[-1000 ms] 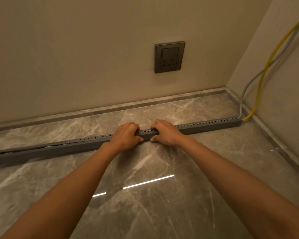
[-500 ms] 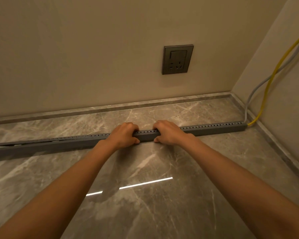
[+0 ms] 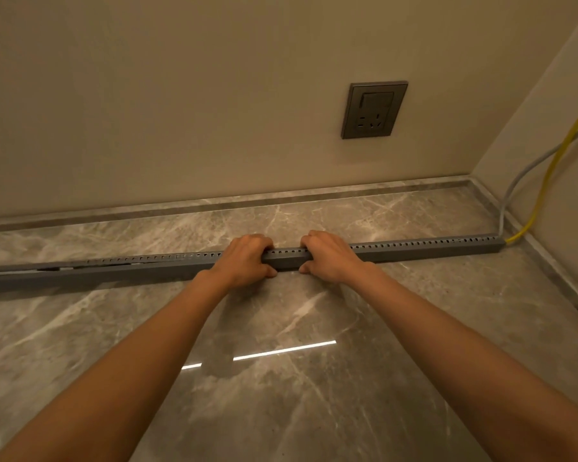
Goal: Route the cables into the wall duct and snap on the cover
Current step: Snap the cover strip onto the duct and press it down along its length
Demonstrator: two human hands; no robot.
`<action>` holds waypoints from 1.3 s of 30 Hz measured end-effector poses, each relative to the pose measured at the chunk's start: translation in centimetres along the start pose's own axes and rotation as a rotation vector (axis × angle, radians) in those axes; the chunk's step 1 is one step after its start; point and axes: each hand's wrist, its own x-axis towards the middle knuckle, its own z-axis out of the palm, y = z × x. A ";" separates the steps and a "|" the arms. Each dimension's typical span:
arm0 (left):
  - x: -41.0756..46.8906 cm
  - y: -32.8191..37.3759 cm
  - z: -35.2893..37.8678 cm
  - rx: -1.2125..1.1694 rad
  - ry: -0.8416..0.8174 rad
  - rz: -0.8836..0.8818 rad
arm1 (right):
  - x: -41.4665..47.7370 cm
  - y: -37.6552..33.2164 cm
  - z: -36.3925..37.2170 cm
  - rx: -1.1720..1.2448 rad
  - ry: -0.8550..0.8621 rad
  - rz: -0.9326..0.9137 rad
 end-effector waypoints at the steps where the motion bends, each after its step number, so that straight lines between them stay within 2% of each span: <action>1: 0.0 -0.2 -0.2 -0.050 -0.006 -0.008 | 0.1 -0.1 0.0 0.018 -0.012 0.017; 4: -0.5 -1.7 -1.1 -0.144 -0.019 -0.042 | 0.6 -1.3 0.0 0.150 -0.040 0.032; 8: -1.5 -4.6 -2.0 -0.115 -0.023 -0.096 | 1.7 -4.1 0.5 0.243 -0.059 0.020; 18: -2.2 -5.9 -1.8 0.016 0.063 -0.040 | 2.5 -6.0 0.7 0.182 -0.018 0.069; 25: -2.5 -6.4 -2.3 -0.167 0.005 -0.066 | 3.5 -6.6 -0.1 0.203 -0.135 0.018; 29: -3.4 -8.7 -3.6 -0.163 -0.053 -0.194 | 4.4 -8.5 0.6 0.275 -0.148 -0.069; 33: -4.4 -10.4 -4.5 -0.119 -0.055 -0.295 | 4.8 -10.0 1.1 0.296 -0.107 -0.095; 39: -4.7 -9.6 -4.0 0.024 0.005 -0.299 | 4.9 -10.3 1.7 0.218 -0.006 -0.135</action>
